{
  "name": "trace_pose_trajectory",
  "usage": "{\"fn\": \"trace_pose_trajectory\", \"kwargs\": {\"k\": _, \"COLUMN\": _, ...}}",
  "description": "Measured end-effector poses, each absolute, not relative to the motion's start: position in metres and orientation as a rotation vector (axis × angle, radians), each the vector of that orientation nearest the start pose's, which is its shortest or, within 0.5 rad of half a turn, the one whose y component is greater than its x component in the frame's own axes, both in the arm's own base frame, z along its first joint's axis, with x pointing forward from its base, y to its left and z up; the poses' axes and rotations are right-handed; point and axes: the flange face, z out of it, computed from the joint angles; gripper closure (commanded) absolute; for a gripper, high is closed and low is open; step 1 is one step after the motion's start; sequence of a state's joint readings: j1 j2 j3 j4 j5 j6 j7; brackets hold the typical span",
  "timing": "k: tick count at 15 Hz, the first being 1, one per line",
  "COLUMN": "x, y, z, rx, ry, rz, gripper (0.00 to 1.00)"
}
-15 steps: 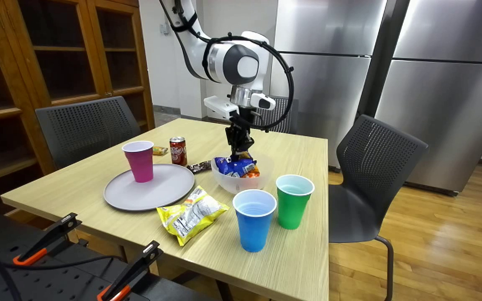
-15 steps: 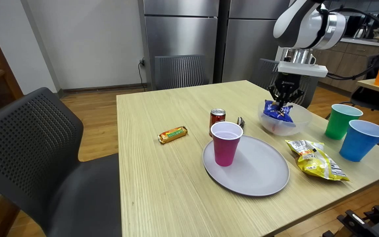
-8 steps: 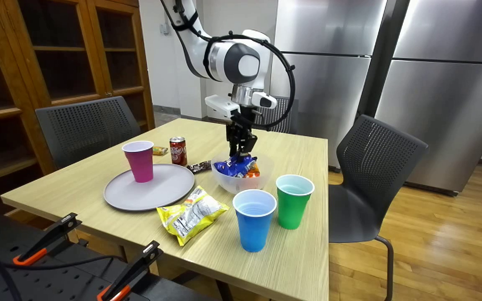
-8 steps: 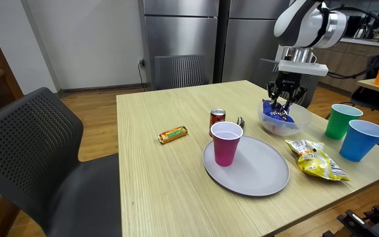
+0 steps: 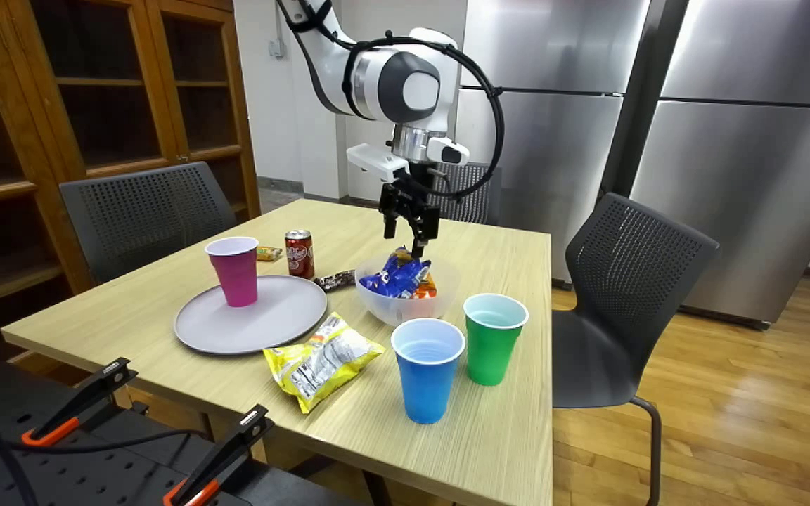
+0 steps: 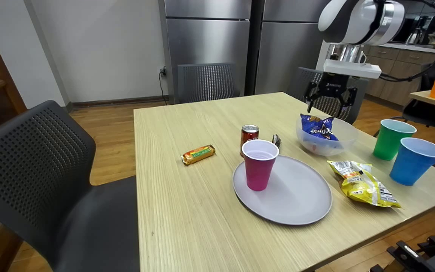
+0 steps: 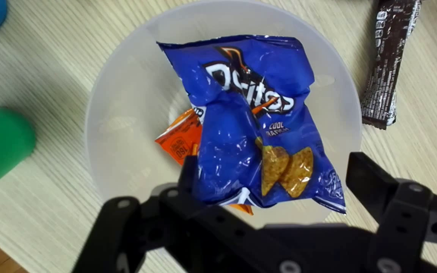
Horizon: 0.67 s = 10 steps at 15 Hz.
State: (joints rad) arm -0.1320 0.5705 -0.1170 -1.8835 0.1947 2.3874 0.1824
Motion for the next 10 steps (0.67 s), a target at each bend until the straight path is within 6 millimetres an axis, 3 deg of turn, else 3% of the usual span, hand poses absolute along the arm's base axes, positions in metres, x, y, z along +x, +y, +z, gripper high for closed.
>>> {"fn": "trace_pose_trajectory", "kwargs": {"k": 5, "x": 0.596, "y": -0.148, "z": 0.209, "rx": -2.972, "ry": 0.762, "rz": 0.090, "gripper": 0.00}}
{"fn": "trace_pose_trajectory", "kwargs": {"k": 10, "x": 0.567, "y": -0.141, "z": 0.208, "rx": -3.006, "ry": 0.633, "rz": 0.147, "gripper": 0.00}}
